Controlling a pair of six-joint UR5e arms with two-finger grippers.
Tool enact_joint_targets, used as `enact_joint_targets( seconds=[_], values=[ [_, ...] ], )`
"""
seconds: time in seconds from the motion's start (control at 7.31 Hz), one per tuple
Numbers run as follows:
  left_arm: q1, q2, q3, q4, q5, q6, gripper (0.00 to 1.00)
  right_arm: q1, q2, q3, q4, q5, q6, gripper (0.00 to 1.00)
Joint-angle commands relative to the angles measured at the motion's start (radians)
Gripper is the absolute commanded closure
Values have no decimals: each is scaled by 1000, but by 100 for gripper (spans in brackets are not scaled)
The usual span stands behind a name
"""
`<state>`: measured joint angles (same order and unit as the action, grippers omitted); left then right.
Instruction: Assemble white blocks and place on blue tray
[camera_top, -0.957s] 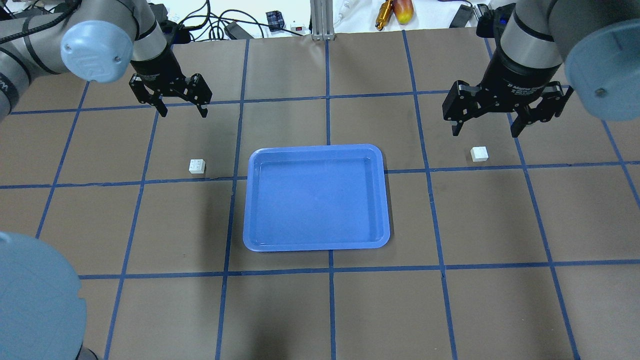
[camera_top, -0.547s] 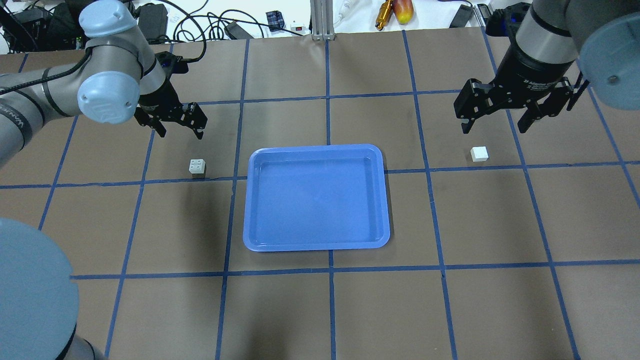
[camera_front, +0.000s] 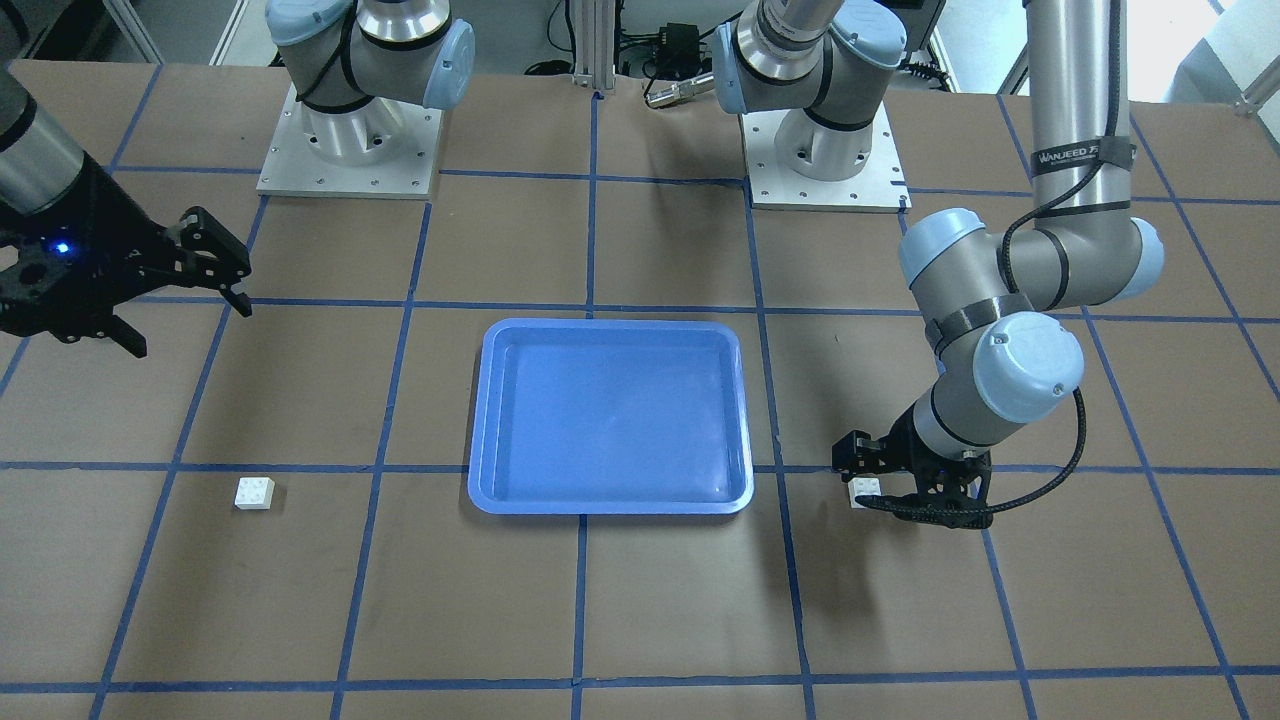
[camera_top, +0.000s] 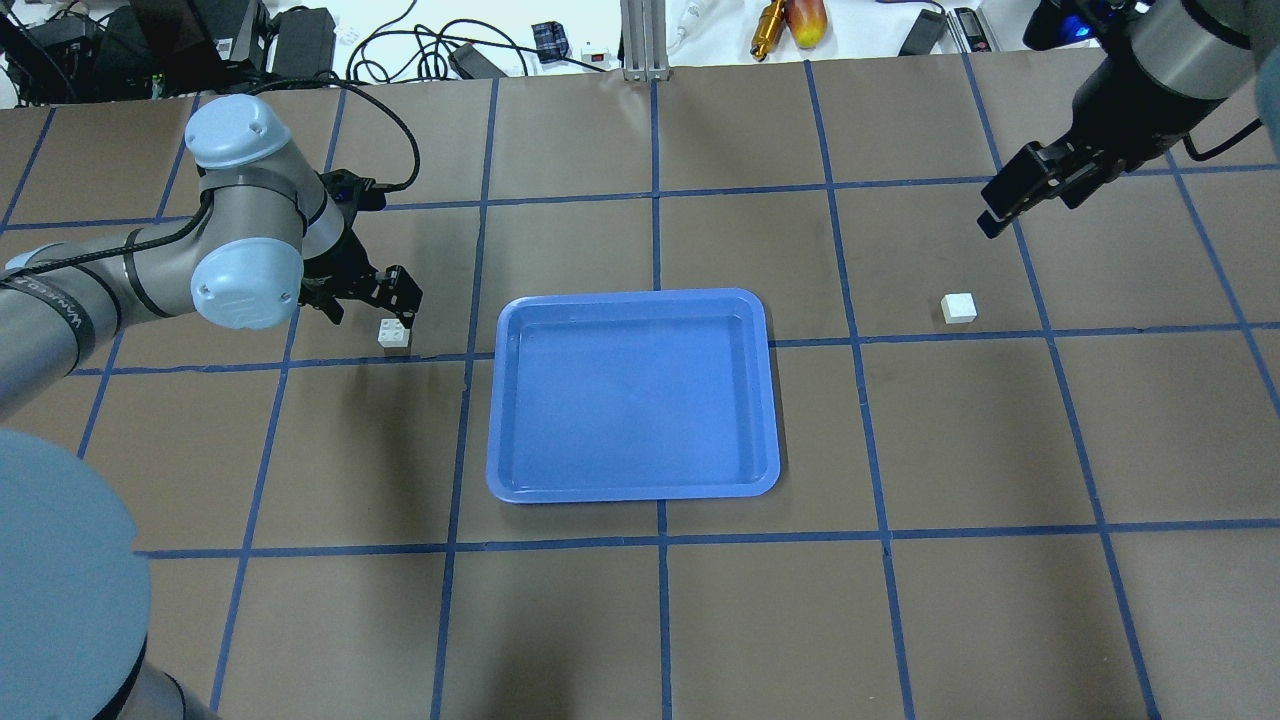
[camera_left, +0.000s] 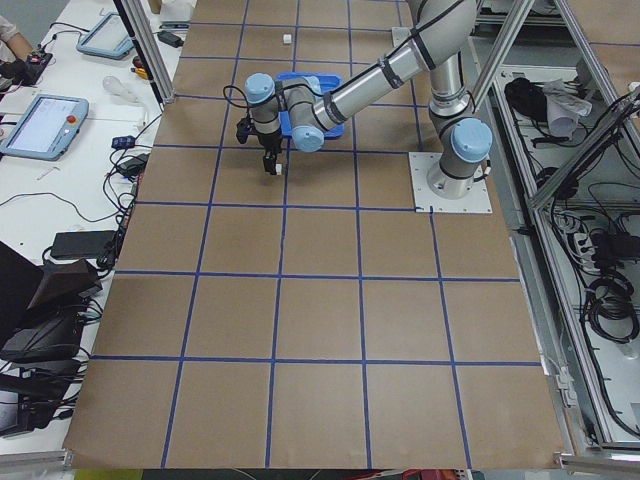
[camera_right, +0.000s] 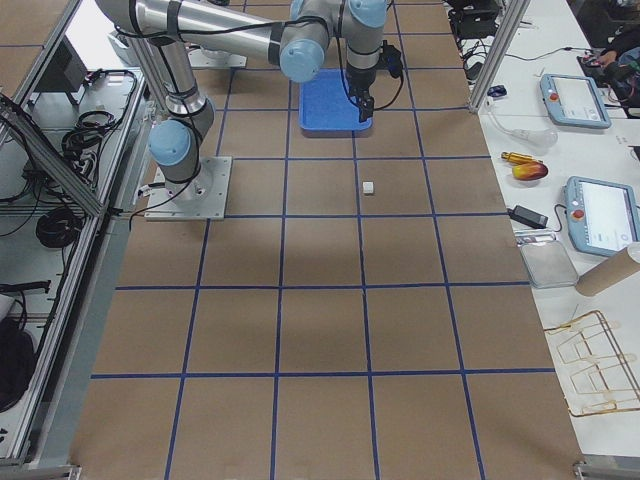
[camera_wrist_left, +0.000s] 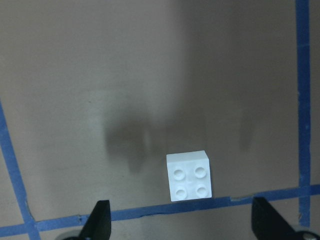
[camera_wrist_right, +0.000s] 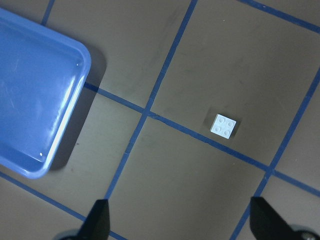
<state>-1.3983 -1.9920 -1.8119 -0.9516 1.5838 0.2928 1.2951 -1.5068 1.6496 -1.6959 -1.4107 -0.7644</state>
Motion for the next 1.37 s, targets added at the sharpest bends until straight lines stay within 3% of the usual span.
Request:
enact_joint_targets(
  seconds=[0.0,0.27,0.82,1.23],
  values=[
    [-4,-19,-10,42,-2,-7,4,-40,74,1,-92,10,-247,0],
    [-4,-22,-13,42,-5,-15,6,-56,155,1,-159,12,-541,3],
    [-4,-39,-14,42,2,-15,10,-91,250,-11,-189,16,-801,5],
    [-4,-40,-10,44,1,-15,12,-166,365,-14,-246,131,-1100,5]
  ],
)
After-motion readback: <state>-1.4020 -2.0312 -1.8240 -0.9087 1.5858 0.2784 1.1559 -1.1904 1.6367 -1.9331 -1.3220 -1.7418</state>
